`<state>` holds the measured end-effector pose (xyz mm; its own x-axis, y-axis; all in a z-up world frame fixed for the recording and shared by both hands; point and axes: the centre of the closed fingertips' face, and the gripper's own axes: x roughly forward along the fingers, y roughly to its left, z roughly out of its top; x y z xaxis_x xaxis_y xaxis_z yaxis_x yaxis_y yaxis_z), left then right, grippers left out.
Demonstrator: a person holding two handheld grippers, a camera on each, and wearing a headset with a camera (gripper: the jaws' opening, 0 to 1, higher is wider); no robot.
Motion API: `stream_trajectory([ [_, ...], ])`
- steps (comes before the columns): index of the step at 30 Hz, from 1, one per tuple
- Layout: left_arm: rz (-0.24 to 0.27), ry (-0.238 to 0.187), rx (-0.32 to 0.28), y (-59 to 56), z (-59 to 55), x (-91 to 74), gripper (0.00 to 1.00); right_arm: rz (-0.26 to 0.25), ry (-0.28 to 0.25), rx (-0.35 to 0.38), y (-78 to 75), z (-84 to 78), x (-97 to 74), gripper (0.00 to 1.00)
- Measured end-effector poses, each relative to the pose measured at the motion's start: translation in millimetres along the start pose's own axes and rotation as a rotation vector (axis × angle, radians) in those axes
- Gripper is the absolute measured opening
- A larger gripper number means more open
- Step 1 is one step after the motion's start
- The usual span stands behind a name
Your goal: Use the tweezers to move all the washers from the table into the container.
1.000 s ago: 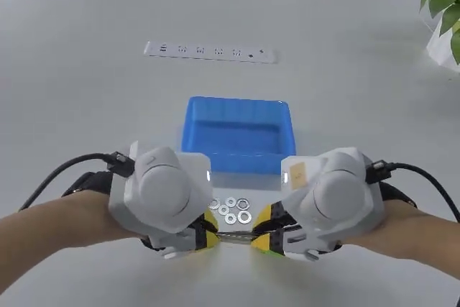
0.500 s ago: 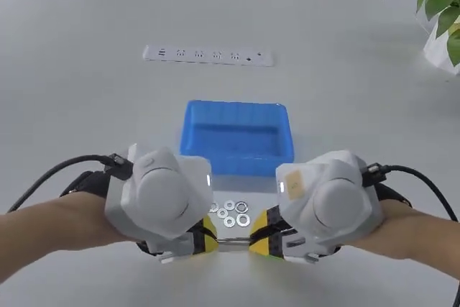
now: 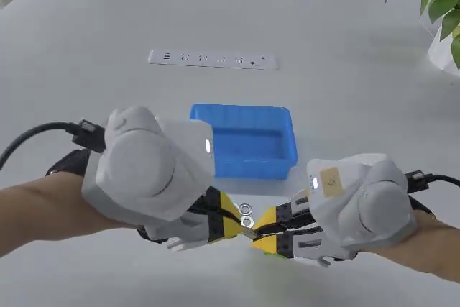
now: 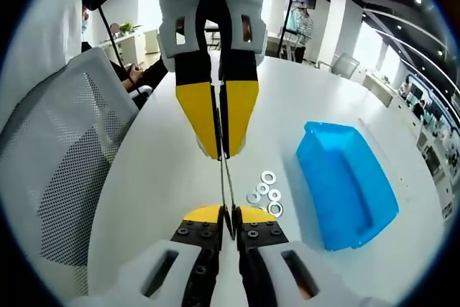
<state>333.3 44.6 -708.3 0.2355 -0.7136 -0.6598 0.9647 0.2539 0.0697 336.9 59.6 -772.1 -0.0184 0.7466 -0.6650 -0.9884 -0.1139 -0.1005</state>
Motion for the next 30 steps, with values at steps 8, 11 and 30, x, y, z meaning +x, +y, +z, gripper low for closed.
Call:
stream_trajectory([
  [8,-0.012,-0.039,-0.013,-2.2,6.4,10.5,0.05,-0.019,-0.040,-0.003,2.9,-1.3,-1.2,0.07],
  [11,-0.021,-0.052,0.005,-3.4,8.5,13.0,0.05,-0.023,-0.035,-0.011,2.7,-0.9,-1.1,0.07],
  [30,-0.050,-0.056,0.093,-3.9,-0.8,25.2,0.08,0.003,-0.036,-0.038,2.3,-2.7,-2.7,0.07],
])
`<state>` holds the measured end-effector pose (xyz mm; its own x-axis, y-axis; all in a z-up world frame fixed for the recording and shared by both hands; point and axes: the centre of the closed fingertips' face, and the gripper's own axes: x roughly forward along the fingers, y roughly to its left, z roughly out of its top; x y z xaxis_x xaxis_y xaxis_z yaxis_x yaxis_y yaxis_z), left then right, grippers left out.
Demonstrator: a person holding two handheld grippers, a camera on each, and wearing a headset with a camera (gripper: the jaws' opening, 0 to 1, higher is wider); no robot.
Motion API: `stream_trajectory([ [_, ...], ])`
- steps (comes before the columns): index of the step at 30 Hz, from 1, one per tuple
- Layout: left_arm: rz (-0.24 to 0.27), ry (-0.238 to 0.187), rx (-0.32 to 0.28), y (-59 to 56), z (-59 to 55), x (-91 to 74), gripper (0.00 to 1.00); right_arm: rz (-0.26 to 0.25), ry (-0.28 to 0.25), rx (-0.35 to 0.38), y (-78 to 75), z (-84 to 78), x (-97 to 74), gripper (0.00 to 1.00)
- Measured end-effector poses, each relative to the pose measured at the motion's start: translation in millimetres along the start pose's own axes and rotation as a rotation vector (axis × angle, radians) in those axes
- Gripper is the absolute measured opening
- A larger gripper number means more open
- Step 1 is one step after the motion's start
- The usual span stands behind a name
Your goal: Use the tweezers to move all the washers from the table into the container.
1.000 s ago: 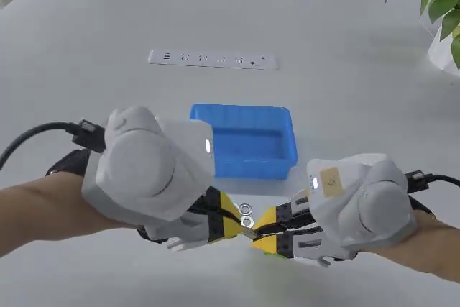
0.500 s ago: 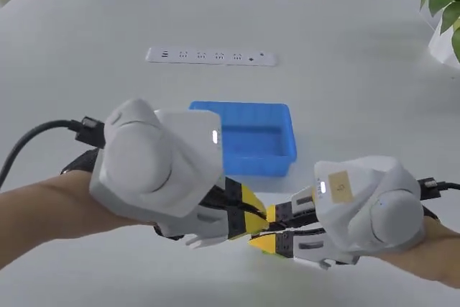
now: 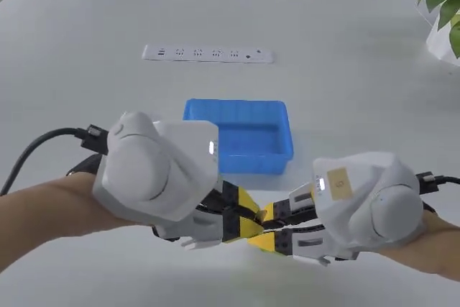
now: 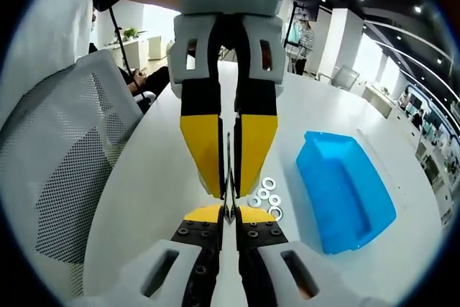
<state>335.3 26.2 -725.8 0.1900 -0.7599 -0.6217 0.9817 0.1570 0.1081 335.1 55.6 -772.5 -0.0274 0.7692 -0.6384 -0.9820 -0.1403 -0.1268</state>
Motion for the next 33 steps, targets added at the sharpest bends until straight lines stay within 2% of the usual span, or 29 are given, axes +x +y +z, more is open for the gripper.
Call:
stream_trajectory([
  [3,0.003,-0.001,0.027,-0.6,1.4,-1.7,0.08,0.002,-0.002,0.006,-0.1,-0.1,0.0,0.07],
  [5,0.006,0.000,0.066,-1.9,3.1,-2.7,0.08,0.002,-0.003,0.011,0.0,-0.1,0.0,0.07],
  [12,0.015,-0.003,0.105,-0.8,5.4,-1.8,0.07,-0.001,0.003,0.022,-0.2,-1.2,-0.6,0.07],
  [16,0.009,-0.032,0.085,-0.7,12.6,-2.7,0.07,0.000,0.008,0.019,0.1,-1.4,-0.5,0.07],
  [19,0.010,-0.029,0.063,0.3,10.5,-3.0,0.06,0.001,0.009,0.019,-0.2,-1.3,-0.4,0.07],
  [25,0.014,-0.021,0.057,-1.0,7.8,-6.6,0.06,-0.003,0.014,0.013,0.5,-0.2,1.6,0.08],
  [28,0.020,-0.014,0.060,-0.7,6.7,-8.2,0.06,-0.021,0.021,0.015,-0.1,1.1,2.6,0.10],
  [31,0.017,-0.008,0.065,-1.8,5.3,-9.6,0.06,-0.032,0.039,-0.017,1.1,1.5,3.4,0.10],
  [33,0.017,-0.007,0.067,-2.3,4.8,-10.3,0.06,-0.033,0.040,-0.001,0.3,1.3,3.0,0.10],
])
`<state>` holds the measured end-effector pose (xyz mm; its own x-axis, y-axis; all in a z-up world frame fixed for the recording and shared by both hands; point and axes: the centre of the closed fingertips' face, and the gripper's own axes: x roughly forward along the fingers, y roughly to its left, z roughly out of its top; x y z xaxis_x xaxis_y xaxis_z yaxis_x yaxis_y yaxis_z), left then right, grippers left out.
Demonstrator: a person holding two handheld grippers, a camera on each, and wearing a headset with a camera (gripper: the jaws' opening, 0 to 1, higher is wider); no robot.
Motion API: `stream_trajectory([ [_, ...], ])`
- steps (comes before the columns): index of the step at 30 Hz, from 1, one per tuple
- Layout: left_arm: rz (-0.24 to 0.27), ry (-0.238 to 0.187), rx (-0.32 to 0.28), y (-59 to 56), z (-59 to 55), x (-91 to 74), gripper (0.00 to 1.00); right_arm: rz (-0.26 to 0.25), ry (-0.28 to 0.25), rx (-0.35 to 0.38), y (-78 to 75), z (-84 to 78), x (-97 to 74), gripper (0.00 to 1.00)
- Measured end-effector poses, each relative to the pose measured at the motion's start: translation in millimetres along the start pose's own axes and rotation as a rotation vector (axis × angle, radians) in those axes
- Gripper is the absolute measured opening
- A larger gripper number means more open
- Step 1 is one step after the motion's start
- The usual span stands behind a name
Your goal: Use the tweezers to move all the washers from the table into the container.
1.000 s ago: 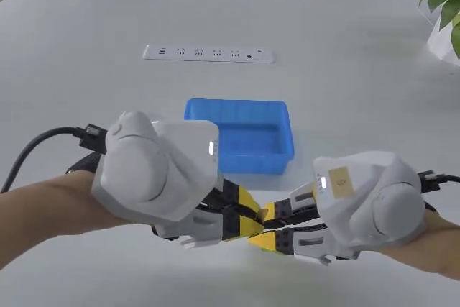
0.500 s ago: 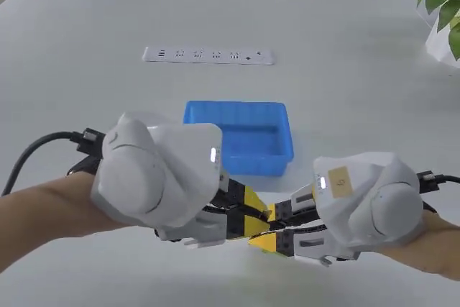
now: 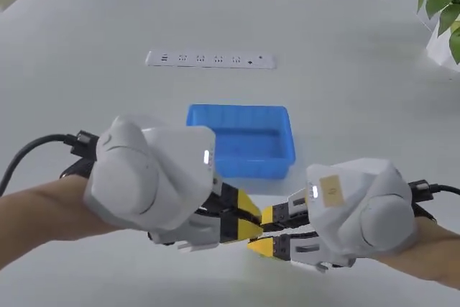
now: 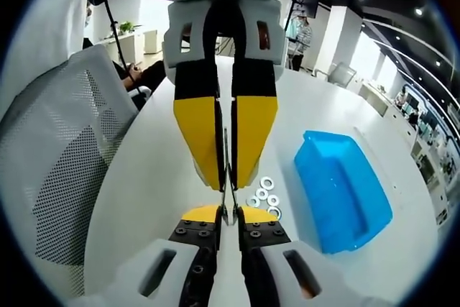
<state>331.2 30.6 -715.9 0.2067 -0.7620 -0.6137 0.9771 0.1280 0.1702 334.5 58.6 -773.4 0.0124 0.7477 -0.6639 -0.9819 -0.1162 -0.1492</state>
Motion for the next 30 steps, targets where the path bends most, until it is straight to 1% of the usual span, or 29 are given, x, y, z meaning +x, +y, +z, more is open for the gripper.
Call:
stream_trajectory([
  [3,0.004,-0.002,0.006,0.6,1.2,-1.5,0.06,0.000,0.000,0.023,0.6,0.3,-0.2,0.12],
  [4,0.007,-0.010,0.000,1.1,2.6,-2.2,0.06,0.000,0.004,0.025,1.4,-0.2,-0.4,0.13],
  [5,0.020,-0.019,-0.002,3.1,4.1,-3.2,0.06,-0.001,0.004,0.032,2.6,-1.0,-0.5,0.17],
  [7,0.038,-0.030,0.010,5.3,5.0,-5.1,0.07,-0.011,0.002,0.055,3.9,-3.2,-0.4,0.23],
  [8,0.048,-0.033,0.008,6.8,5.5,-5.7,0.07,-0.019,0.004,0.058,4.4,-5.6,-0.7,0.25],
  [9,0.055,-0.041,-0.007,7.7,6.2,-6.7,0.07,-0.029,0.009,0.062,3.9,-7.5,-1.3,0.25],
  [10,0.055,-0.046,-0.013,7.8,6.6,-7.7,0.07,-0.042,0.011,0.070,2.7,-9.3,-2.3,0.25],
  [11,0.057,-0.047,-0.010,8.3,6.7,-8.2,0.07,-0.052,0.009,0.086,1.6,-10.4,-3.5,0.25],
  [12,0.058,-0.045,-0.010,8.7,6.3,-8.7,0.07,-0.065,-0.006,0.120,-0.3,-10.2,-5.4,0.26],
  [13,0.058,-0.044,-0.009,8.8,6.1,-9.0,0.07,-0.071,-0.015,0.137,-1.2,-10.2,-6.7,0.27],
  [16,0.063,-0.038,-0.004,11.4,4.5,-10.4,0.06,-0.097,-0.008,0.153,-5.9,-15.9,-12.0,0.28],
  [17,0.064,-0.036,-0.002,12.2,3.2,-10.4,0.06,-0.095,-0.015,0.171,-5.9,-16.4,-13.2,0.29],
  [18,0.077,-0.031,0.005,15.0,0.1,-9.7,0.06,-0.097,-0.022,0.196,-6.4,-17.3,-14.7,0.29],
  [21,0.085,-0.029,0.000,18.3,-1.9,-10.1,0.06,-0.112,-0.005,0.188,-9.0,-21.6,-17.5,0.30],
  [23,0.088,-0.047,-0.025,21.1,0.4,-11.0,0.06,-0.114,0.002,0.185,-8.9,-23.9,-18.8,0.31],
  [27,0.097,-0.040,-0.029,25.7,-4.8,-9.3,0.06,-0.106,0.006,0.182,-7.5,-24.8,-18.6,0.32],
  [30,0.096,-0.048,-0.045,26.7,-6.0,-8.1,0.06,-0.102,0.013,0.169,-5.8,-24.9,-17.3,0.32],
])
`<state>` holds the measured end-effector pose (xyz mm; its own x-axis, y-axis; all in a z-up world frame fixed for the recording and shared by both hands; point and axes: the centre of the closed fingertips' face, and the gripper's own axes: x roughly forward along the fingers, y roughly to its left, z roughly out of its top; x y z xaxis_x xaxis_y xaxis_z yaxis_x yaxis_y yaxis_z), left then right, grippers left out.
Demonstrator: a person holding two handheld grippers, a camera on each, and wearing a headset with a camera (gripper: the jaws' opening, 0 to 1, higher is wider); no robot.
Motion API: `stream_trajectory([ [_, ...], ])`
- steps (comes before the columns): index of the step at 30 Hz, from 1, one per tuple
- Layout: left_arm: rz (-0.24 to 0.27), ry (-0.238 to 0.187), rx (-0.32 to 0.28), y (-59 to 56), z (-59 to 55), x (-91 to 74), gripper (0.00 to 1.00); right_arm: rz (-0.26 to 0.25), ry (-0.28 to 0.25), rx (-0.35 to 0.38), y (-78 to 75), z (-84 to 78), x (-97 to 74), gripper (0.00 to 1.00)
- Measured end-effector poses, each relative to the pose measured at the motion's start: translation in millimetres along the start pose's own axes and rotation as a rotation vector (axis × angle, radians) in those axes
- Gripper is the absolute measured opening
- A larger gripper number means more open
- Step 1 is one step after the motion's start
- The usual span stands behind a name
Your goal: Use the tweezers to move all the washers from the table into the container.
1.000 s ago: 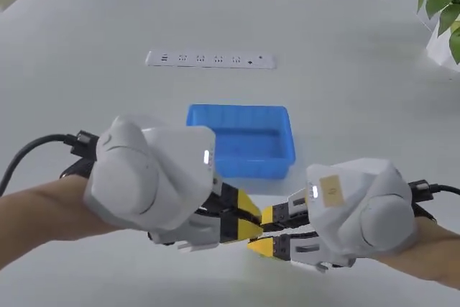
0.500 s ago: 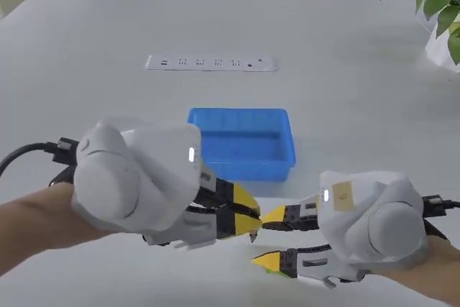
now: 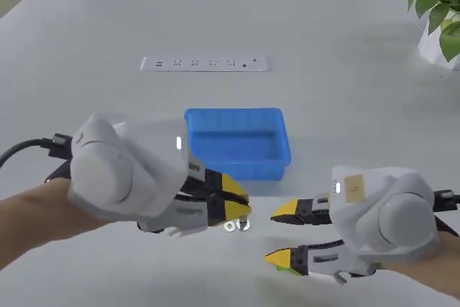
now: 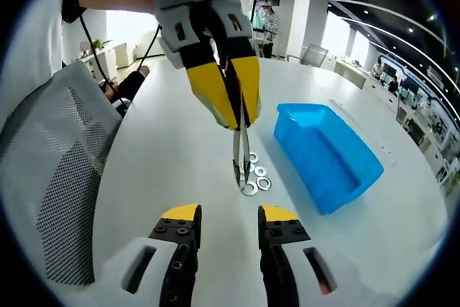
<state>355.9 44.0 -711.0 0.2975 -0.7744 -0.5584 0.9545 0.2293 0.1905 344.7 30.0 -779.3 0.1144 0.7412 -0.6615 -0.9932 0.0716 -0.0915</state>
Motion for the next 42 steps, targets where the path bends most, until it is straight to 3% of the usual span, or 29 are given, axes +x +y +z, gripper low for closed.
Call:
stream_trajectory([
  [14,-0.006,0.007,0.018,-1.3,-1.4,4.3,0.07,0.014,0.001,-0.019,2.5,4.6,2.1,0.32],
  [20,-0.030,-0.002,-0.008,-5.7,-0.5,4.3,0.07,0.018,0.005,-0.019,2.0,4.7,3.9,0.32],
  [31,-0.042,-0.002,-0.044,-2.8,-0.7,4.5,0.06,0.007,-0.046,-0.008,-13.3,23.8,15.9,0.32],
  [34,-0.048,-0.005,-0.046,-3.8,-0.1,5.2,0.06,0.017,-0.054,-0.012,-14.2,28.0,20.2,0.30],
  [37,-0.052,-0.002,-0.041,-4.7,0.4,6.3,0.07,0.045,-0.017,-0.041,-12.5,22.8,25.1,0.26],
  [42,-0.060,0.005,-0.031,-6.4,-0.5,6.0,0.07,0.085,-0.015,-0.055,-7.7,24.2,29.1,0.22],
])
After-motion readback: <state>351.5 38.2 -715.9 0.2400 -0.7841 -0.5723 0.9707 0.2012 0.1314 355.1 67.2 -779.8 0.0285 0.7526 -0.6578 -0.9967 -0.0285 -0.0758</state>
